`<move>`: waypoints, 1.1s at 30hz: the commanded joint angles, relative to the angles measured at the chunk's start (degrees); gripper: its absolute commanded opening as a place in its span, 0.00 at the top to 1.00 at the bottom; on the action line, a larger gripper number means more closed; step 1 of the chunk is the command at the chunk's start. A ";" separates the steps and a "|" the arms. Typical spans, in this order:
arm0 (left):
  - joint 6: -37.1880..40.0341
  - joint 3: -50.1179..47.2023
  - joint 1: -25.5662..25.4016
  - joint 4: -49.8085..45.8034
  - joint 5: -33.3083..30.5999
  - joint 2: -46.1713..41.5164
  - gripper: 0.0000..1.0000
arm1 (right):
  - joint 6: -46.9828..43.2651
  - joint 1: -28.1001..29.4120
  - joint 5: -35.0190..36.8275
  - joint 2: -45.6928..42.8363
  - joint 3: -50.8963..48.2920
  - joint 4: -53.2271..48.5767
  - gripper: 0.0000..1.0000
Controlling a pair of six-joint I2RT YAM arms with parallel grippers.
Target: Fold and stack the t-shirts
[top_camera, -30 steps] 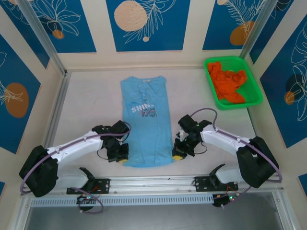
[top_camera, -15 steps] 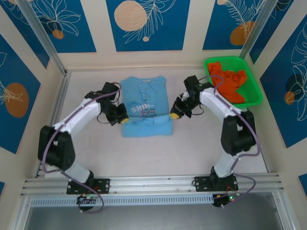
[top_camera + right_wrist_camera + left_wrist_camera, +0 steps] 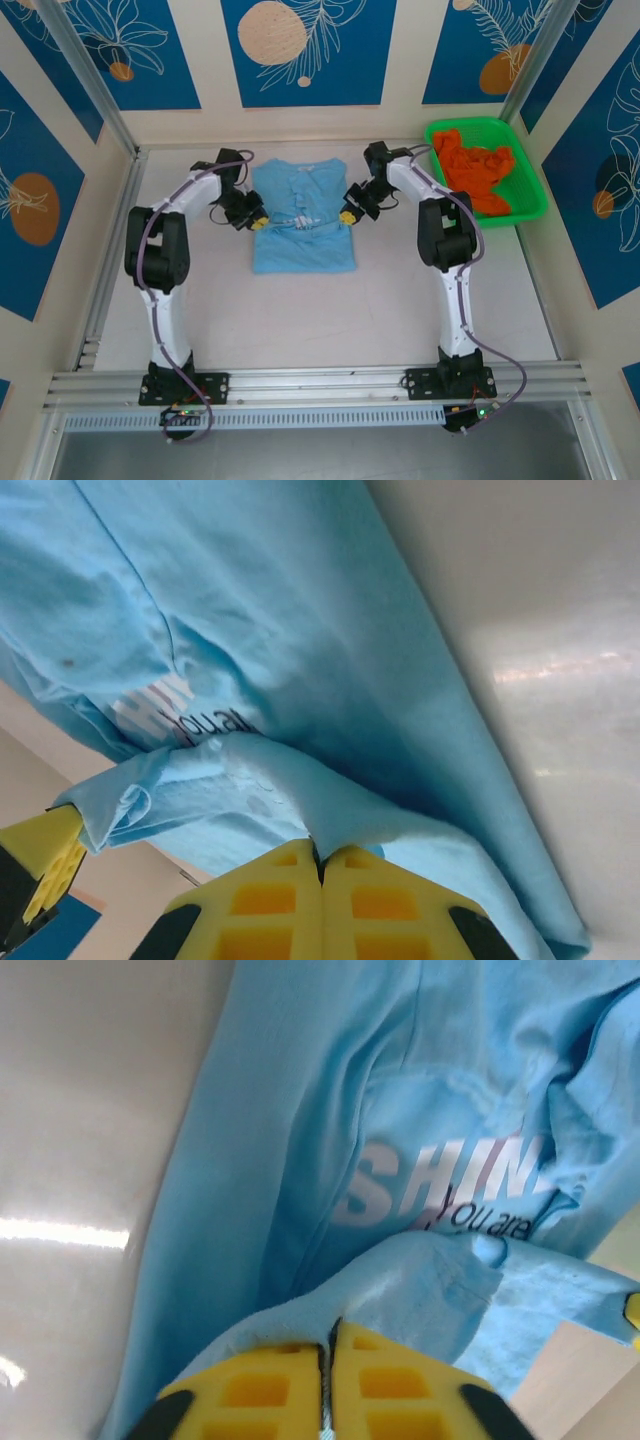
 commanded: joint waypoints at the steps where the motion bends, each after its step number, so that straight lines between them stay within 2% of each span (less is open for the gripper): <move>1: 0.41 4.29 1.66 -3.06 -2.08 0.81 0.80 | 4.38 -0.75 -0.58 1.80 3.13 -3.77 0.80; 4: -0.32 4.52 2.28 -4.68 -9.39 -1.14 0.51 | 7.46 -1.70 1.27 1.20 2.16 -3.44 0.56; 5: -0.28 4.41 2.40 -5.23 -11.59 -1.97 0.48 | 8.14 -1.85 1.94 0.32 1.13 -2.97 0.51; 8: 0.59 2.05 2.43 -5.66 -17.67 -6.13 0.46 | 10.02 -2.22 4.98 -4.84 -4.11 -0.35 0.45; 11: 1.00 -4.06 1.53 -1.73 -18.39 -12.15 0.47 | 12.40 -2.19 5.90 -12.91 -14.10 5.72 0.46; 14: 3.54 -9.50 -1.40 2.85 -14.29 -16.95 0.54 | 11.88 -1.12 5.72 -20.59 -24.04 12.71 0.55; 17: 7.28 -13.43 -5.14 6.88 -6.72 -18.80 0.71 | 8.08 0.80 2.81 -25.06 -30.34 17.50 0.78; 19: 8.09 -15.35 -6.99 8.11 -2.07 -18.60 0.81 | 5.86 1.98 2.10 -26.11 -32.52 17.27 0.86; 21: 10.18 -17.08 -9.07 9.02 0.64 -17.88 0.86 | 2.92 3.01 0.27 -25.91 -34.40 17.45 0.89; 25: 11.11 -19.70 -9.97 9.44 0.52 -15.50 0.90 | 0.91 4.94 -5.41 -21.71 -34.63 16.92 0.96; 27: 12.07 -20.72 -9.94 10.83 0.87 -13.59 0.90 | 0.41 6.65 -3.88 -20.19 -34.29 16.83 0.97; 33: 16.08 -24.24 -9.94 7.30 -2.77 -9.69 0.89 | 3.24 8.09 -2.14 -17.15 -38.37 17.45 0.98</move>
